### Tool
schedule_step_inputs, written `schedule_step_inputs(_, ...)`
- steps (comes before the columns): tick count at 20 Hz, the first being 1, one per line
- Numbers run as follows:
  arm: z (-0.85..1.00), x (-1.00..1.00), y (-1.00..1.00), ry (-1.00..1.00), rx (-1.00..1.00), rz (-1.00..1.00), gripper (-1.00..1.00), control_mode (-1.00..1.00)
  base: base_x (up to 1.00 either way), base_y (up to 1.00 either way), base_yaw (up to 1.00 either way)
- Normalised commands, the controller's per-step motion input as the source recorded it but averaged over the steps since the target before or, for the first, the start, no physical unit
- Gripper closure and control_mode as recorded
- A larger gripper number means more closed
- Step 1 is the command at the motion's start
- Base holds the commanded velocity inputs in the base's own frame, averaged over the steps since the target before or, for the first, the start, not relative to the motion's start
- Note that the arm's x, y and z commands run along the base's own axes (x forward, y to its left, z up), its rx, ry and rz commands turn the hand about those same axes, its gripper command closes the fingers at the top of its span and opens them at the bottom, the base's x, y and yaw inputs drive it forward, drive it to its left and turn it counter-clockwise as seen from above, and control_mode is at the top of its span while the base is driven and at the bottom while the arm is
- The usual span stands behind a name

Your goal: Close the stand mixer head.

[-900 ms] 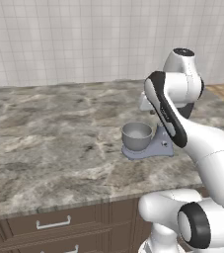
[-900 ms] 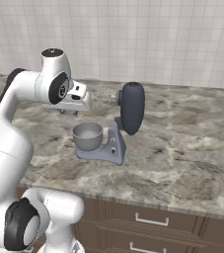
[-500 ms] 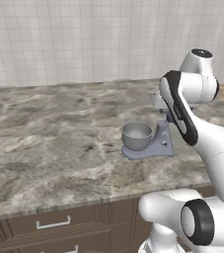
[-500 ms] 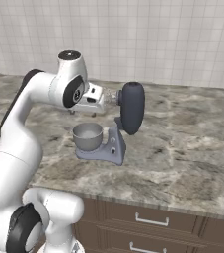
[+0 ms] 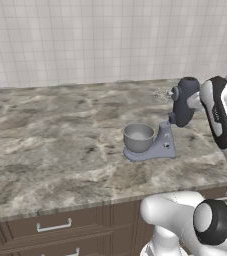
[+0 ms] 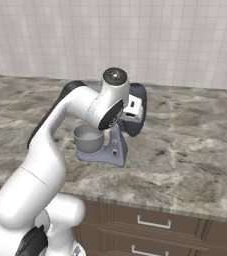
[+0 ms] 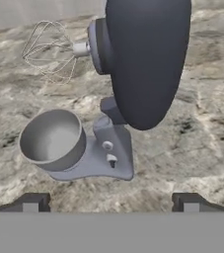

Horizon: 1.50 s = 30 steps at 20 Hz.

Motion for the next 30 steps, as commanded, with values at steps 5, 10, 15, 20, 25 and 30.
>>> schedule_step_inputs(5,0.00,0.06,-1.00,-0.10,0.00,0.03,-1.00,-1.00,0.00,0.00,0.00)
schedule_step_inputs(10,0.00,0.18,-0.92,0.00,0.00,0.10,-1.00,-1.00,0.00,0.00,0.00)
schedule_step_inputs(15,0.00,0.57,-0.53,-0.03,0.00,0.12,-1.00,-1.00,0.00,0.00,0.00)
schedule_step_inputs(20,-0.09,0.33,-0.20,-0.18,0.05,0.02,-1.00,-1.00,0.00,0.00,0.00)
schedule_step_inputs(25,-0.40,0.61,0.08,-0.23,0.07,0.00,-1.00,-1.00,0.00,0.00,0.00)
schedule_step_inputs(30,-0.34,0.95,0.43,-0.08,-0.13,0.00,-1.00,-1.00,0.00,0.00,0.00)
